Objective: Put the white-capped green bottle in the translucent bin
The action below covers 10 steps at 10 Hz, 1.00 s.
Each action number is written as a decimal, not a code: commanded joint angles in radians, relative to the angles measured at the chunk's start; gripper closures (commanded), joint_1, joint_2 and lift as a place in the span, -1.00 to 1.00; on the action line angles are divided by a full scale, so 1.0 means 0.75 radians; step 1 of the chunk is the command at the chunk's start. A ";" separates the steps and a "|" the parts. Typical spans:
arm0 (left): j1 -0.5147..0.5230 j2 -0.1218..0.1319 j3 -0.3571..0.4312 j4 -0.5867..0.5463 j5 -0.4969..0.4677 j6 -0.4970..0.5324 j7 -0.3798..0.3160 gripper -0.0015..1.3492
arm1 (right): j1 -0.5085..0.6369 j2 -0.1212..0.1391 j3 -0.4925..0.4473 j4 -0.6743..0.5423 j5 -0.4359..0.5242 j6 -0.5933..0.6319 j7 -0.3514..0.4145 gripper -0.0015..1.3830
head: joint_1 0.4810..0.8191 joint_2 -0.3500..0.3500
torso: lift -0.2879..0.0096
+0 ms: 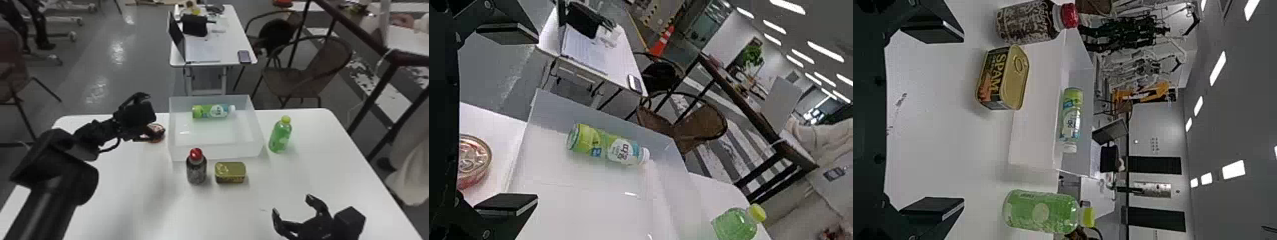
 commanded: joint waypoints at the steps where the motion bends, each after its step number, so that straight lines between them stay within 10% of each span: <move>1: 0.160 -0.009 0.081 -0.177 0.116 0.058 0.007 -0.74 | 0.024 0.001 -0.018 -0.037 0.002 0.000 -0.006 -0.80 | 0.27 -0.05 | 0.74; 5: 0.569 -0.043 0.224 -0.484 0.368 0.169 0.009 -0.74 | 0.056 0.001 -0.102 -0.123 0.014 0.000 -0.026 -0.80 | 0.27 -0.02 | 0.74; 8: 0.796 -0.203 0.404 -0.634 0.570 0.116 0.021 -0.74 | 0.126 0.001 -0.149 -0.188 0.010 -0.008 -0.057 -0.80 | 0.27 0.00 | 0.74; 10: 0.951 -0.237 0.476 -0.687 0.775 0.062 0.111 -0.74 | 0.167 0.001 -0.153 -0.219 0.010 -0.012 -0.084 -0.80 | 0.27 0.01 | 0.74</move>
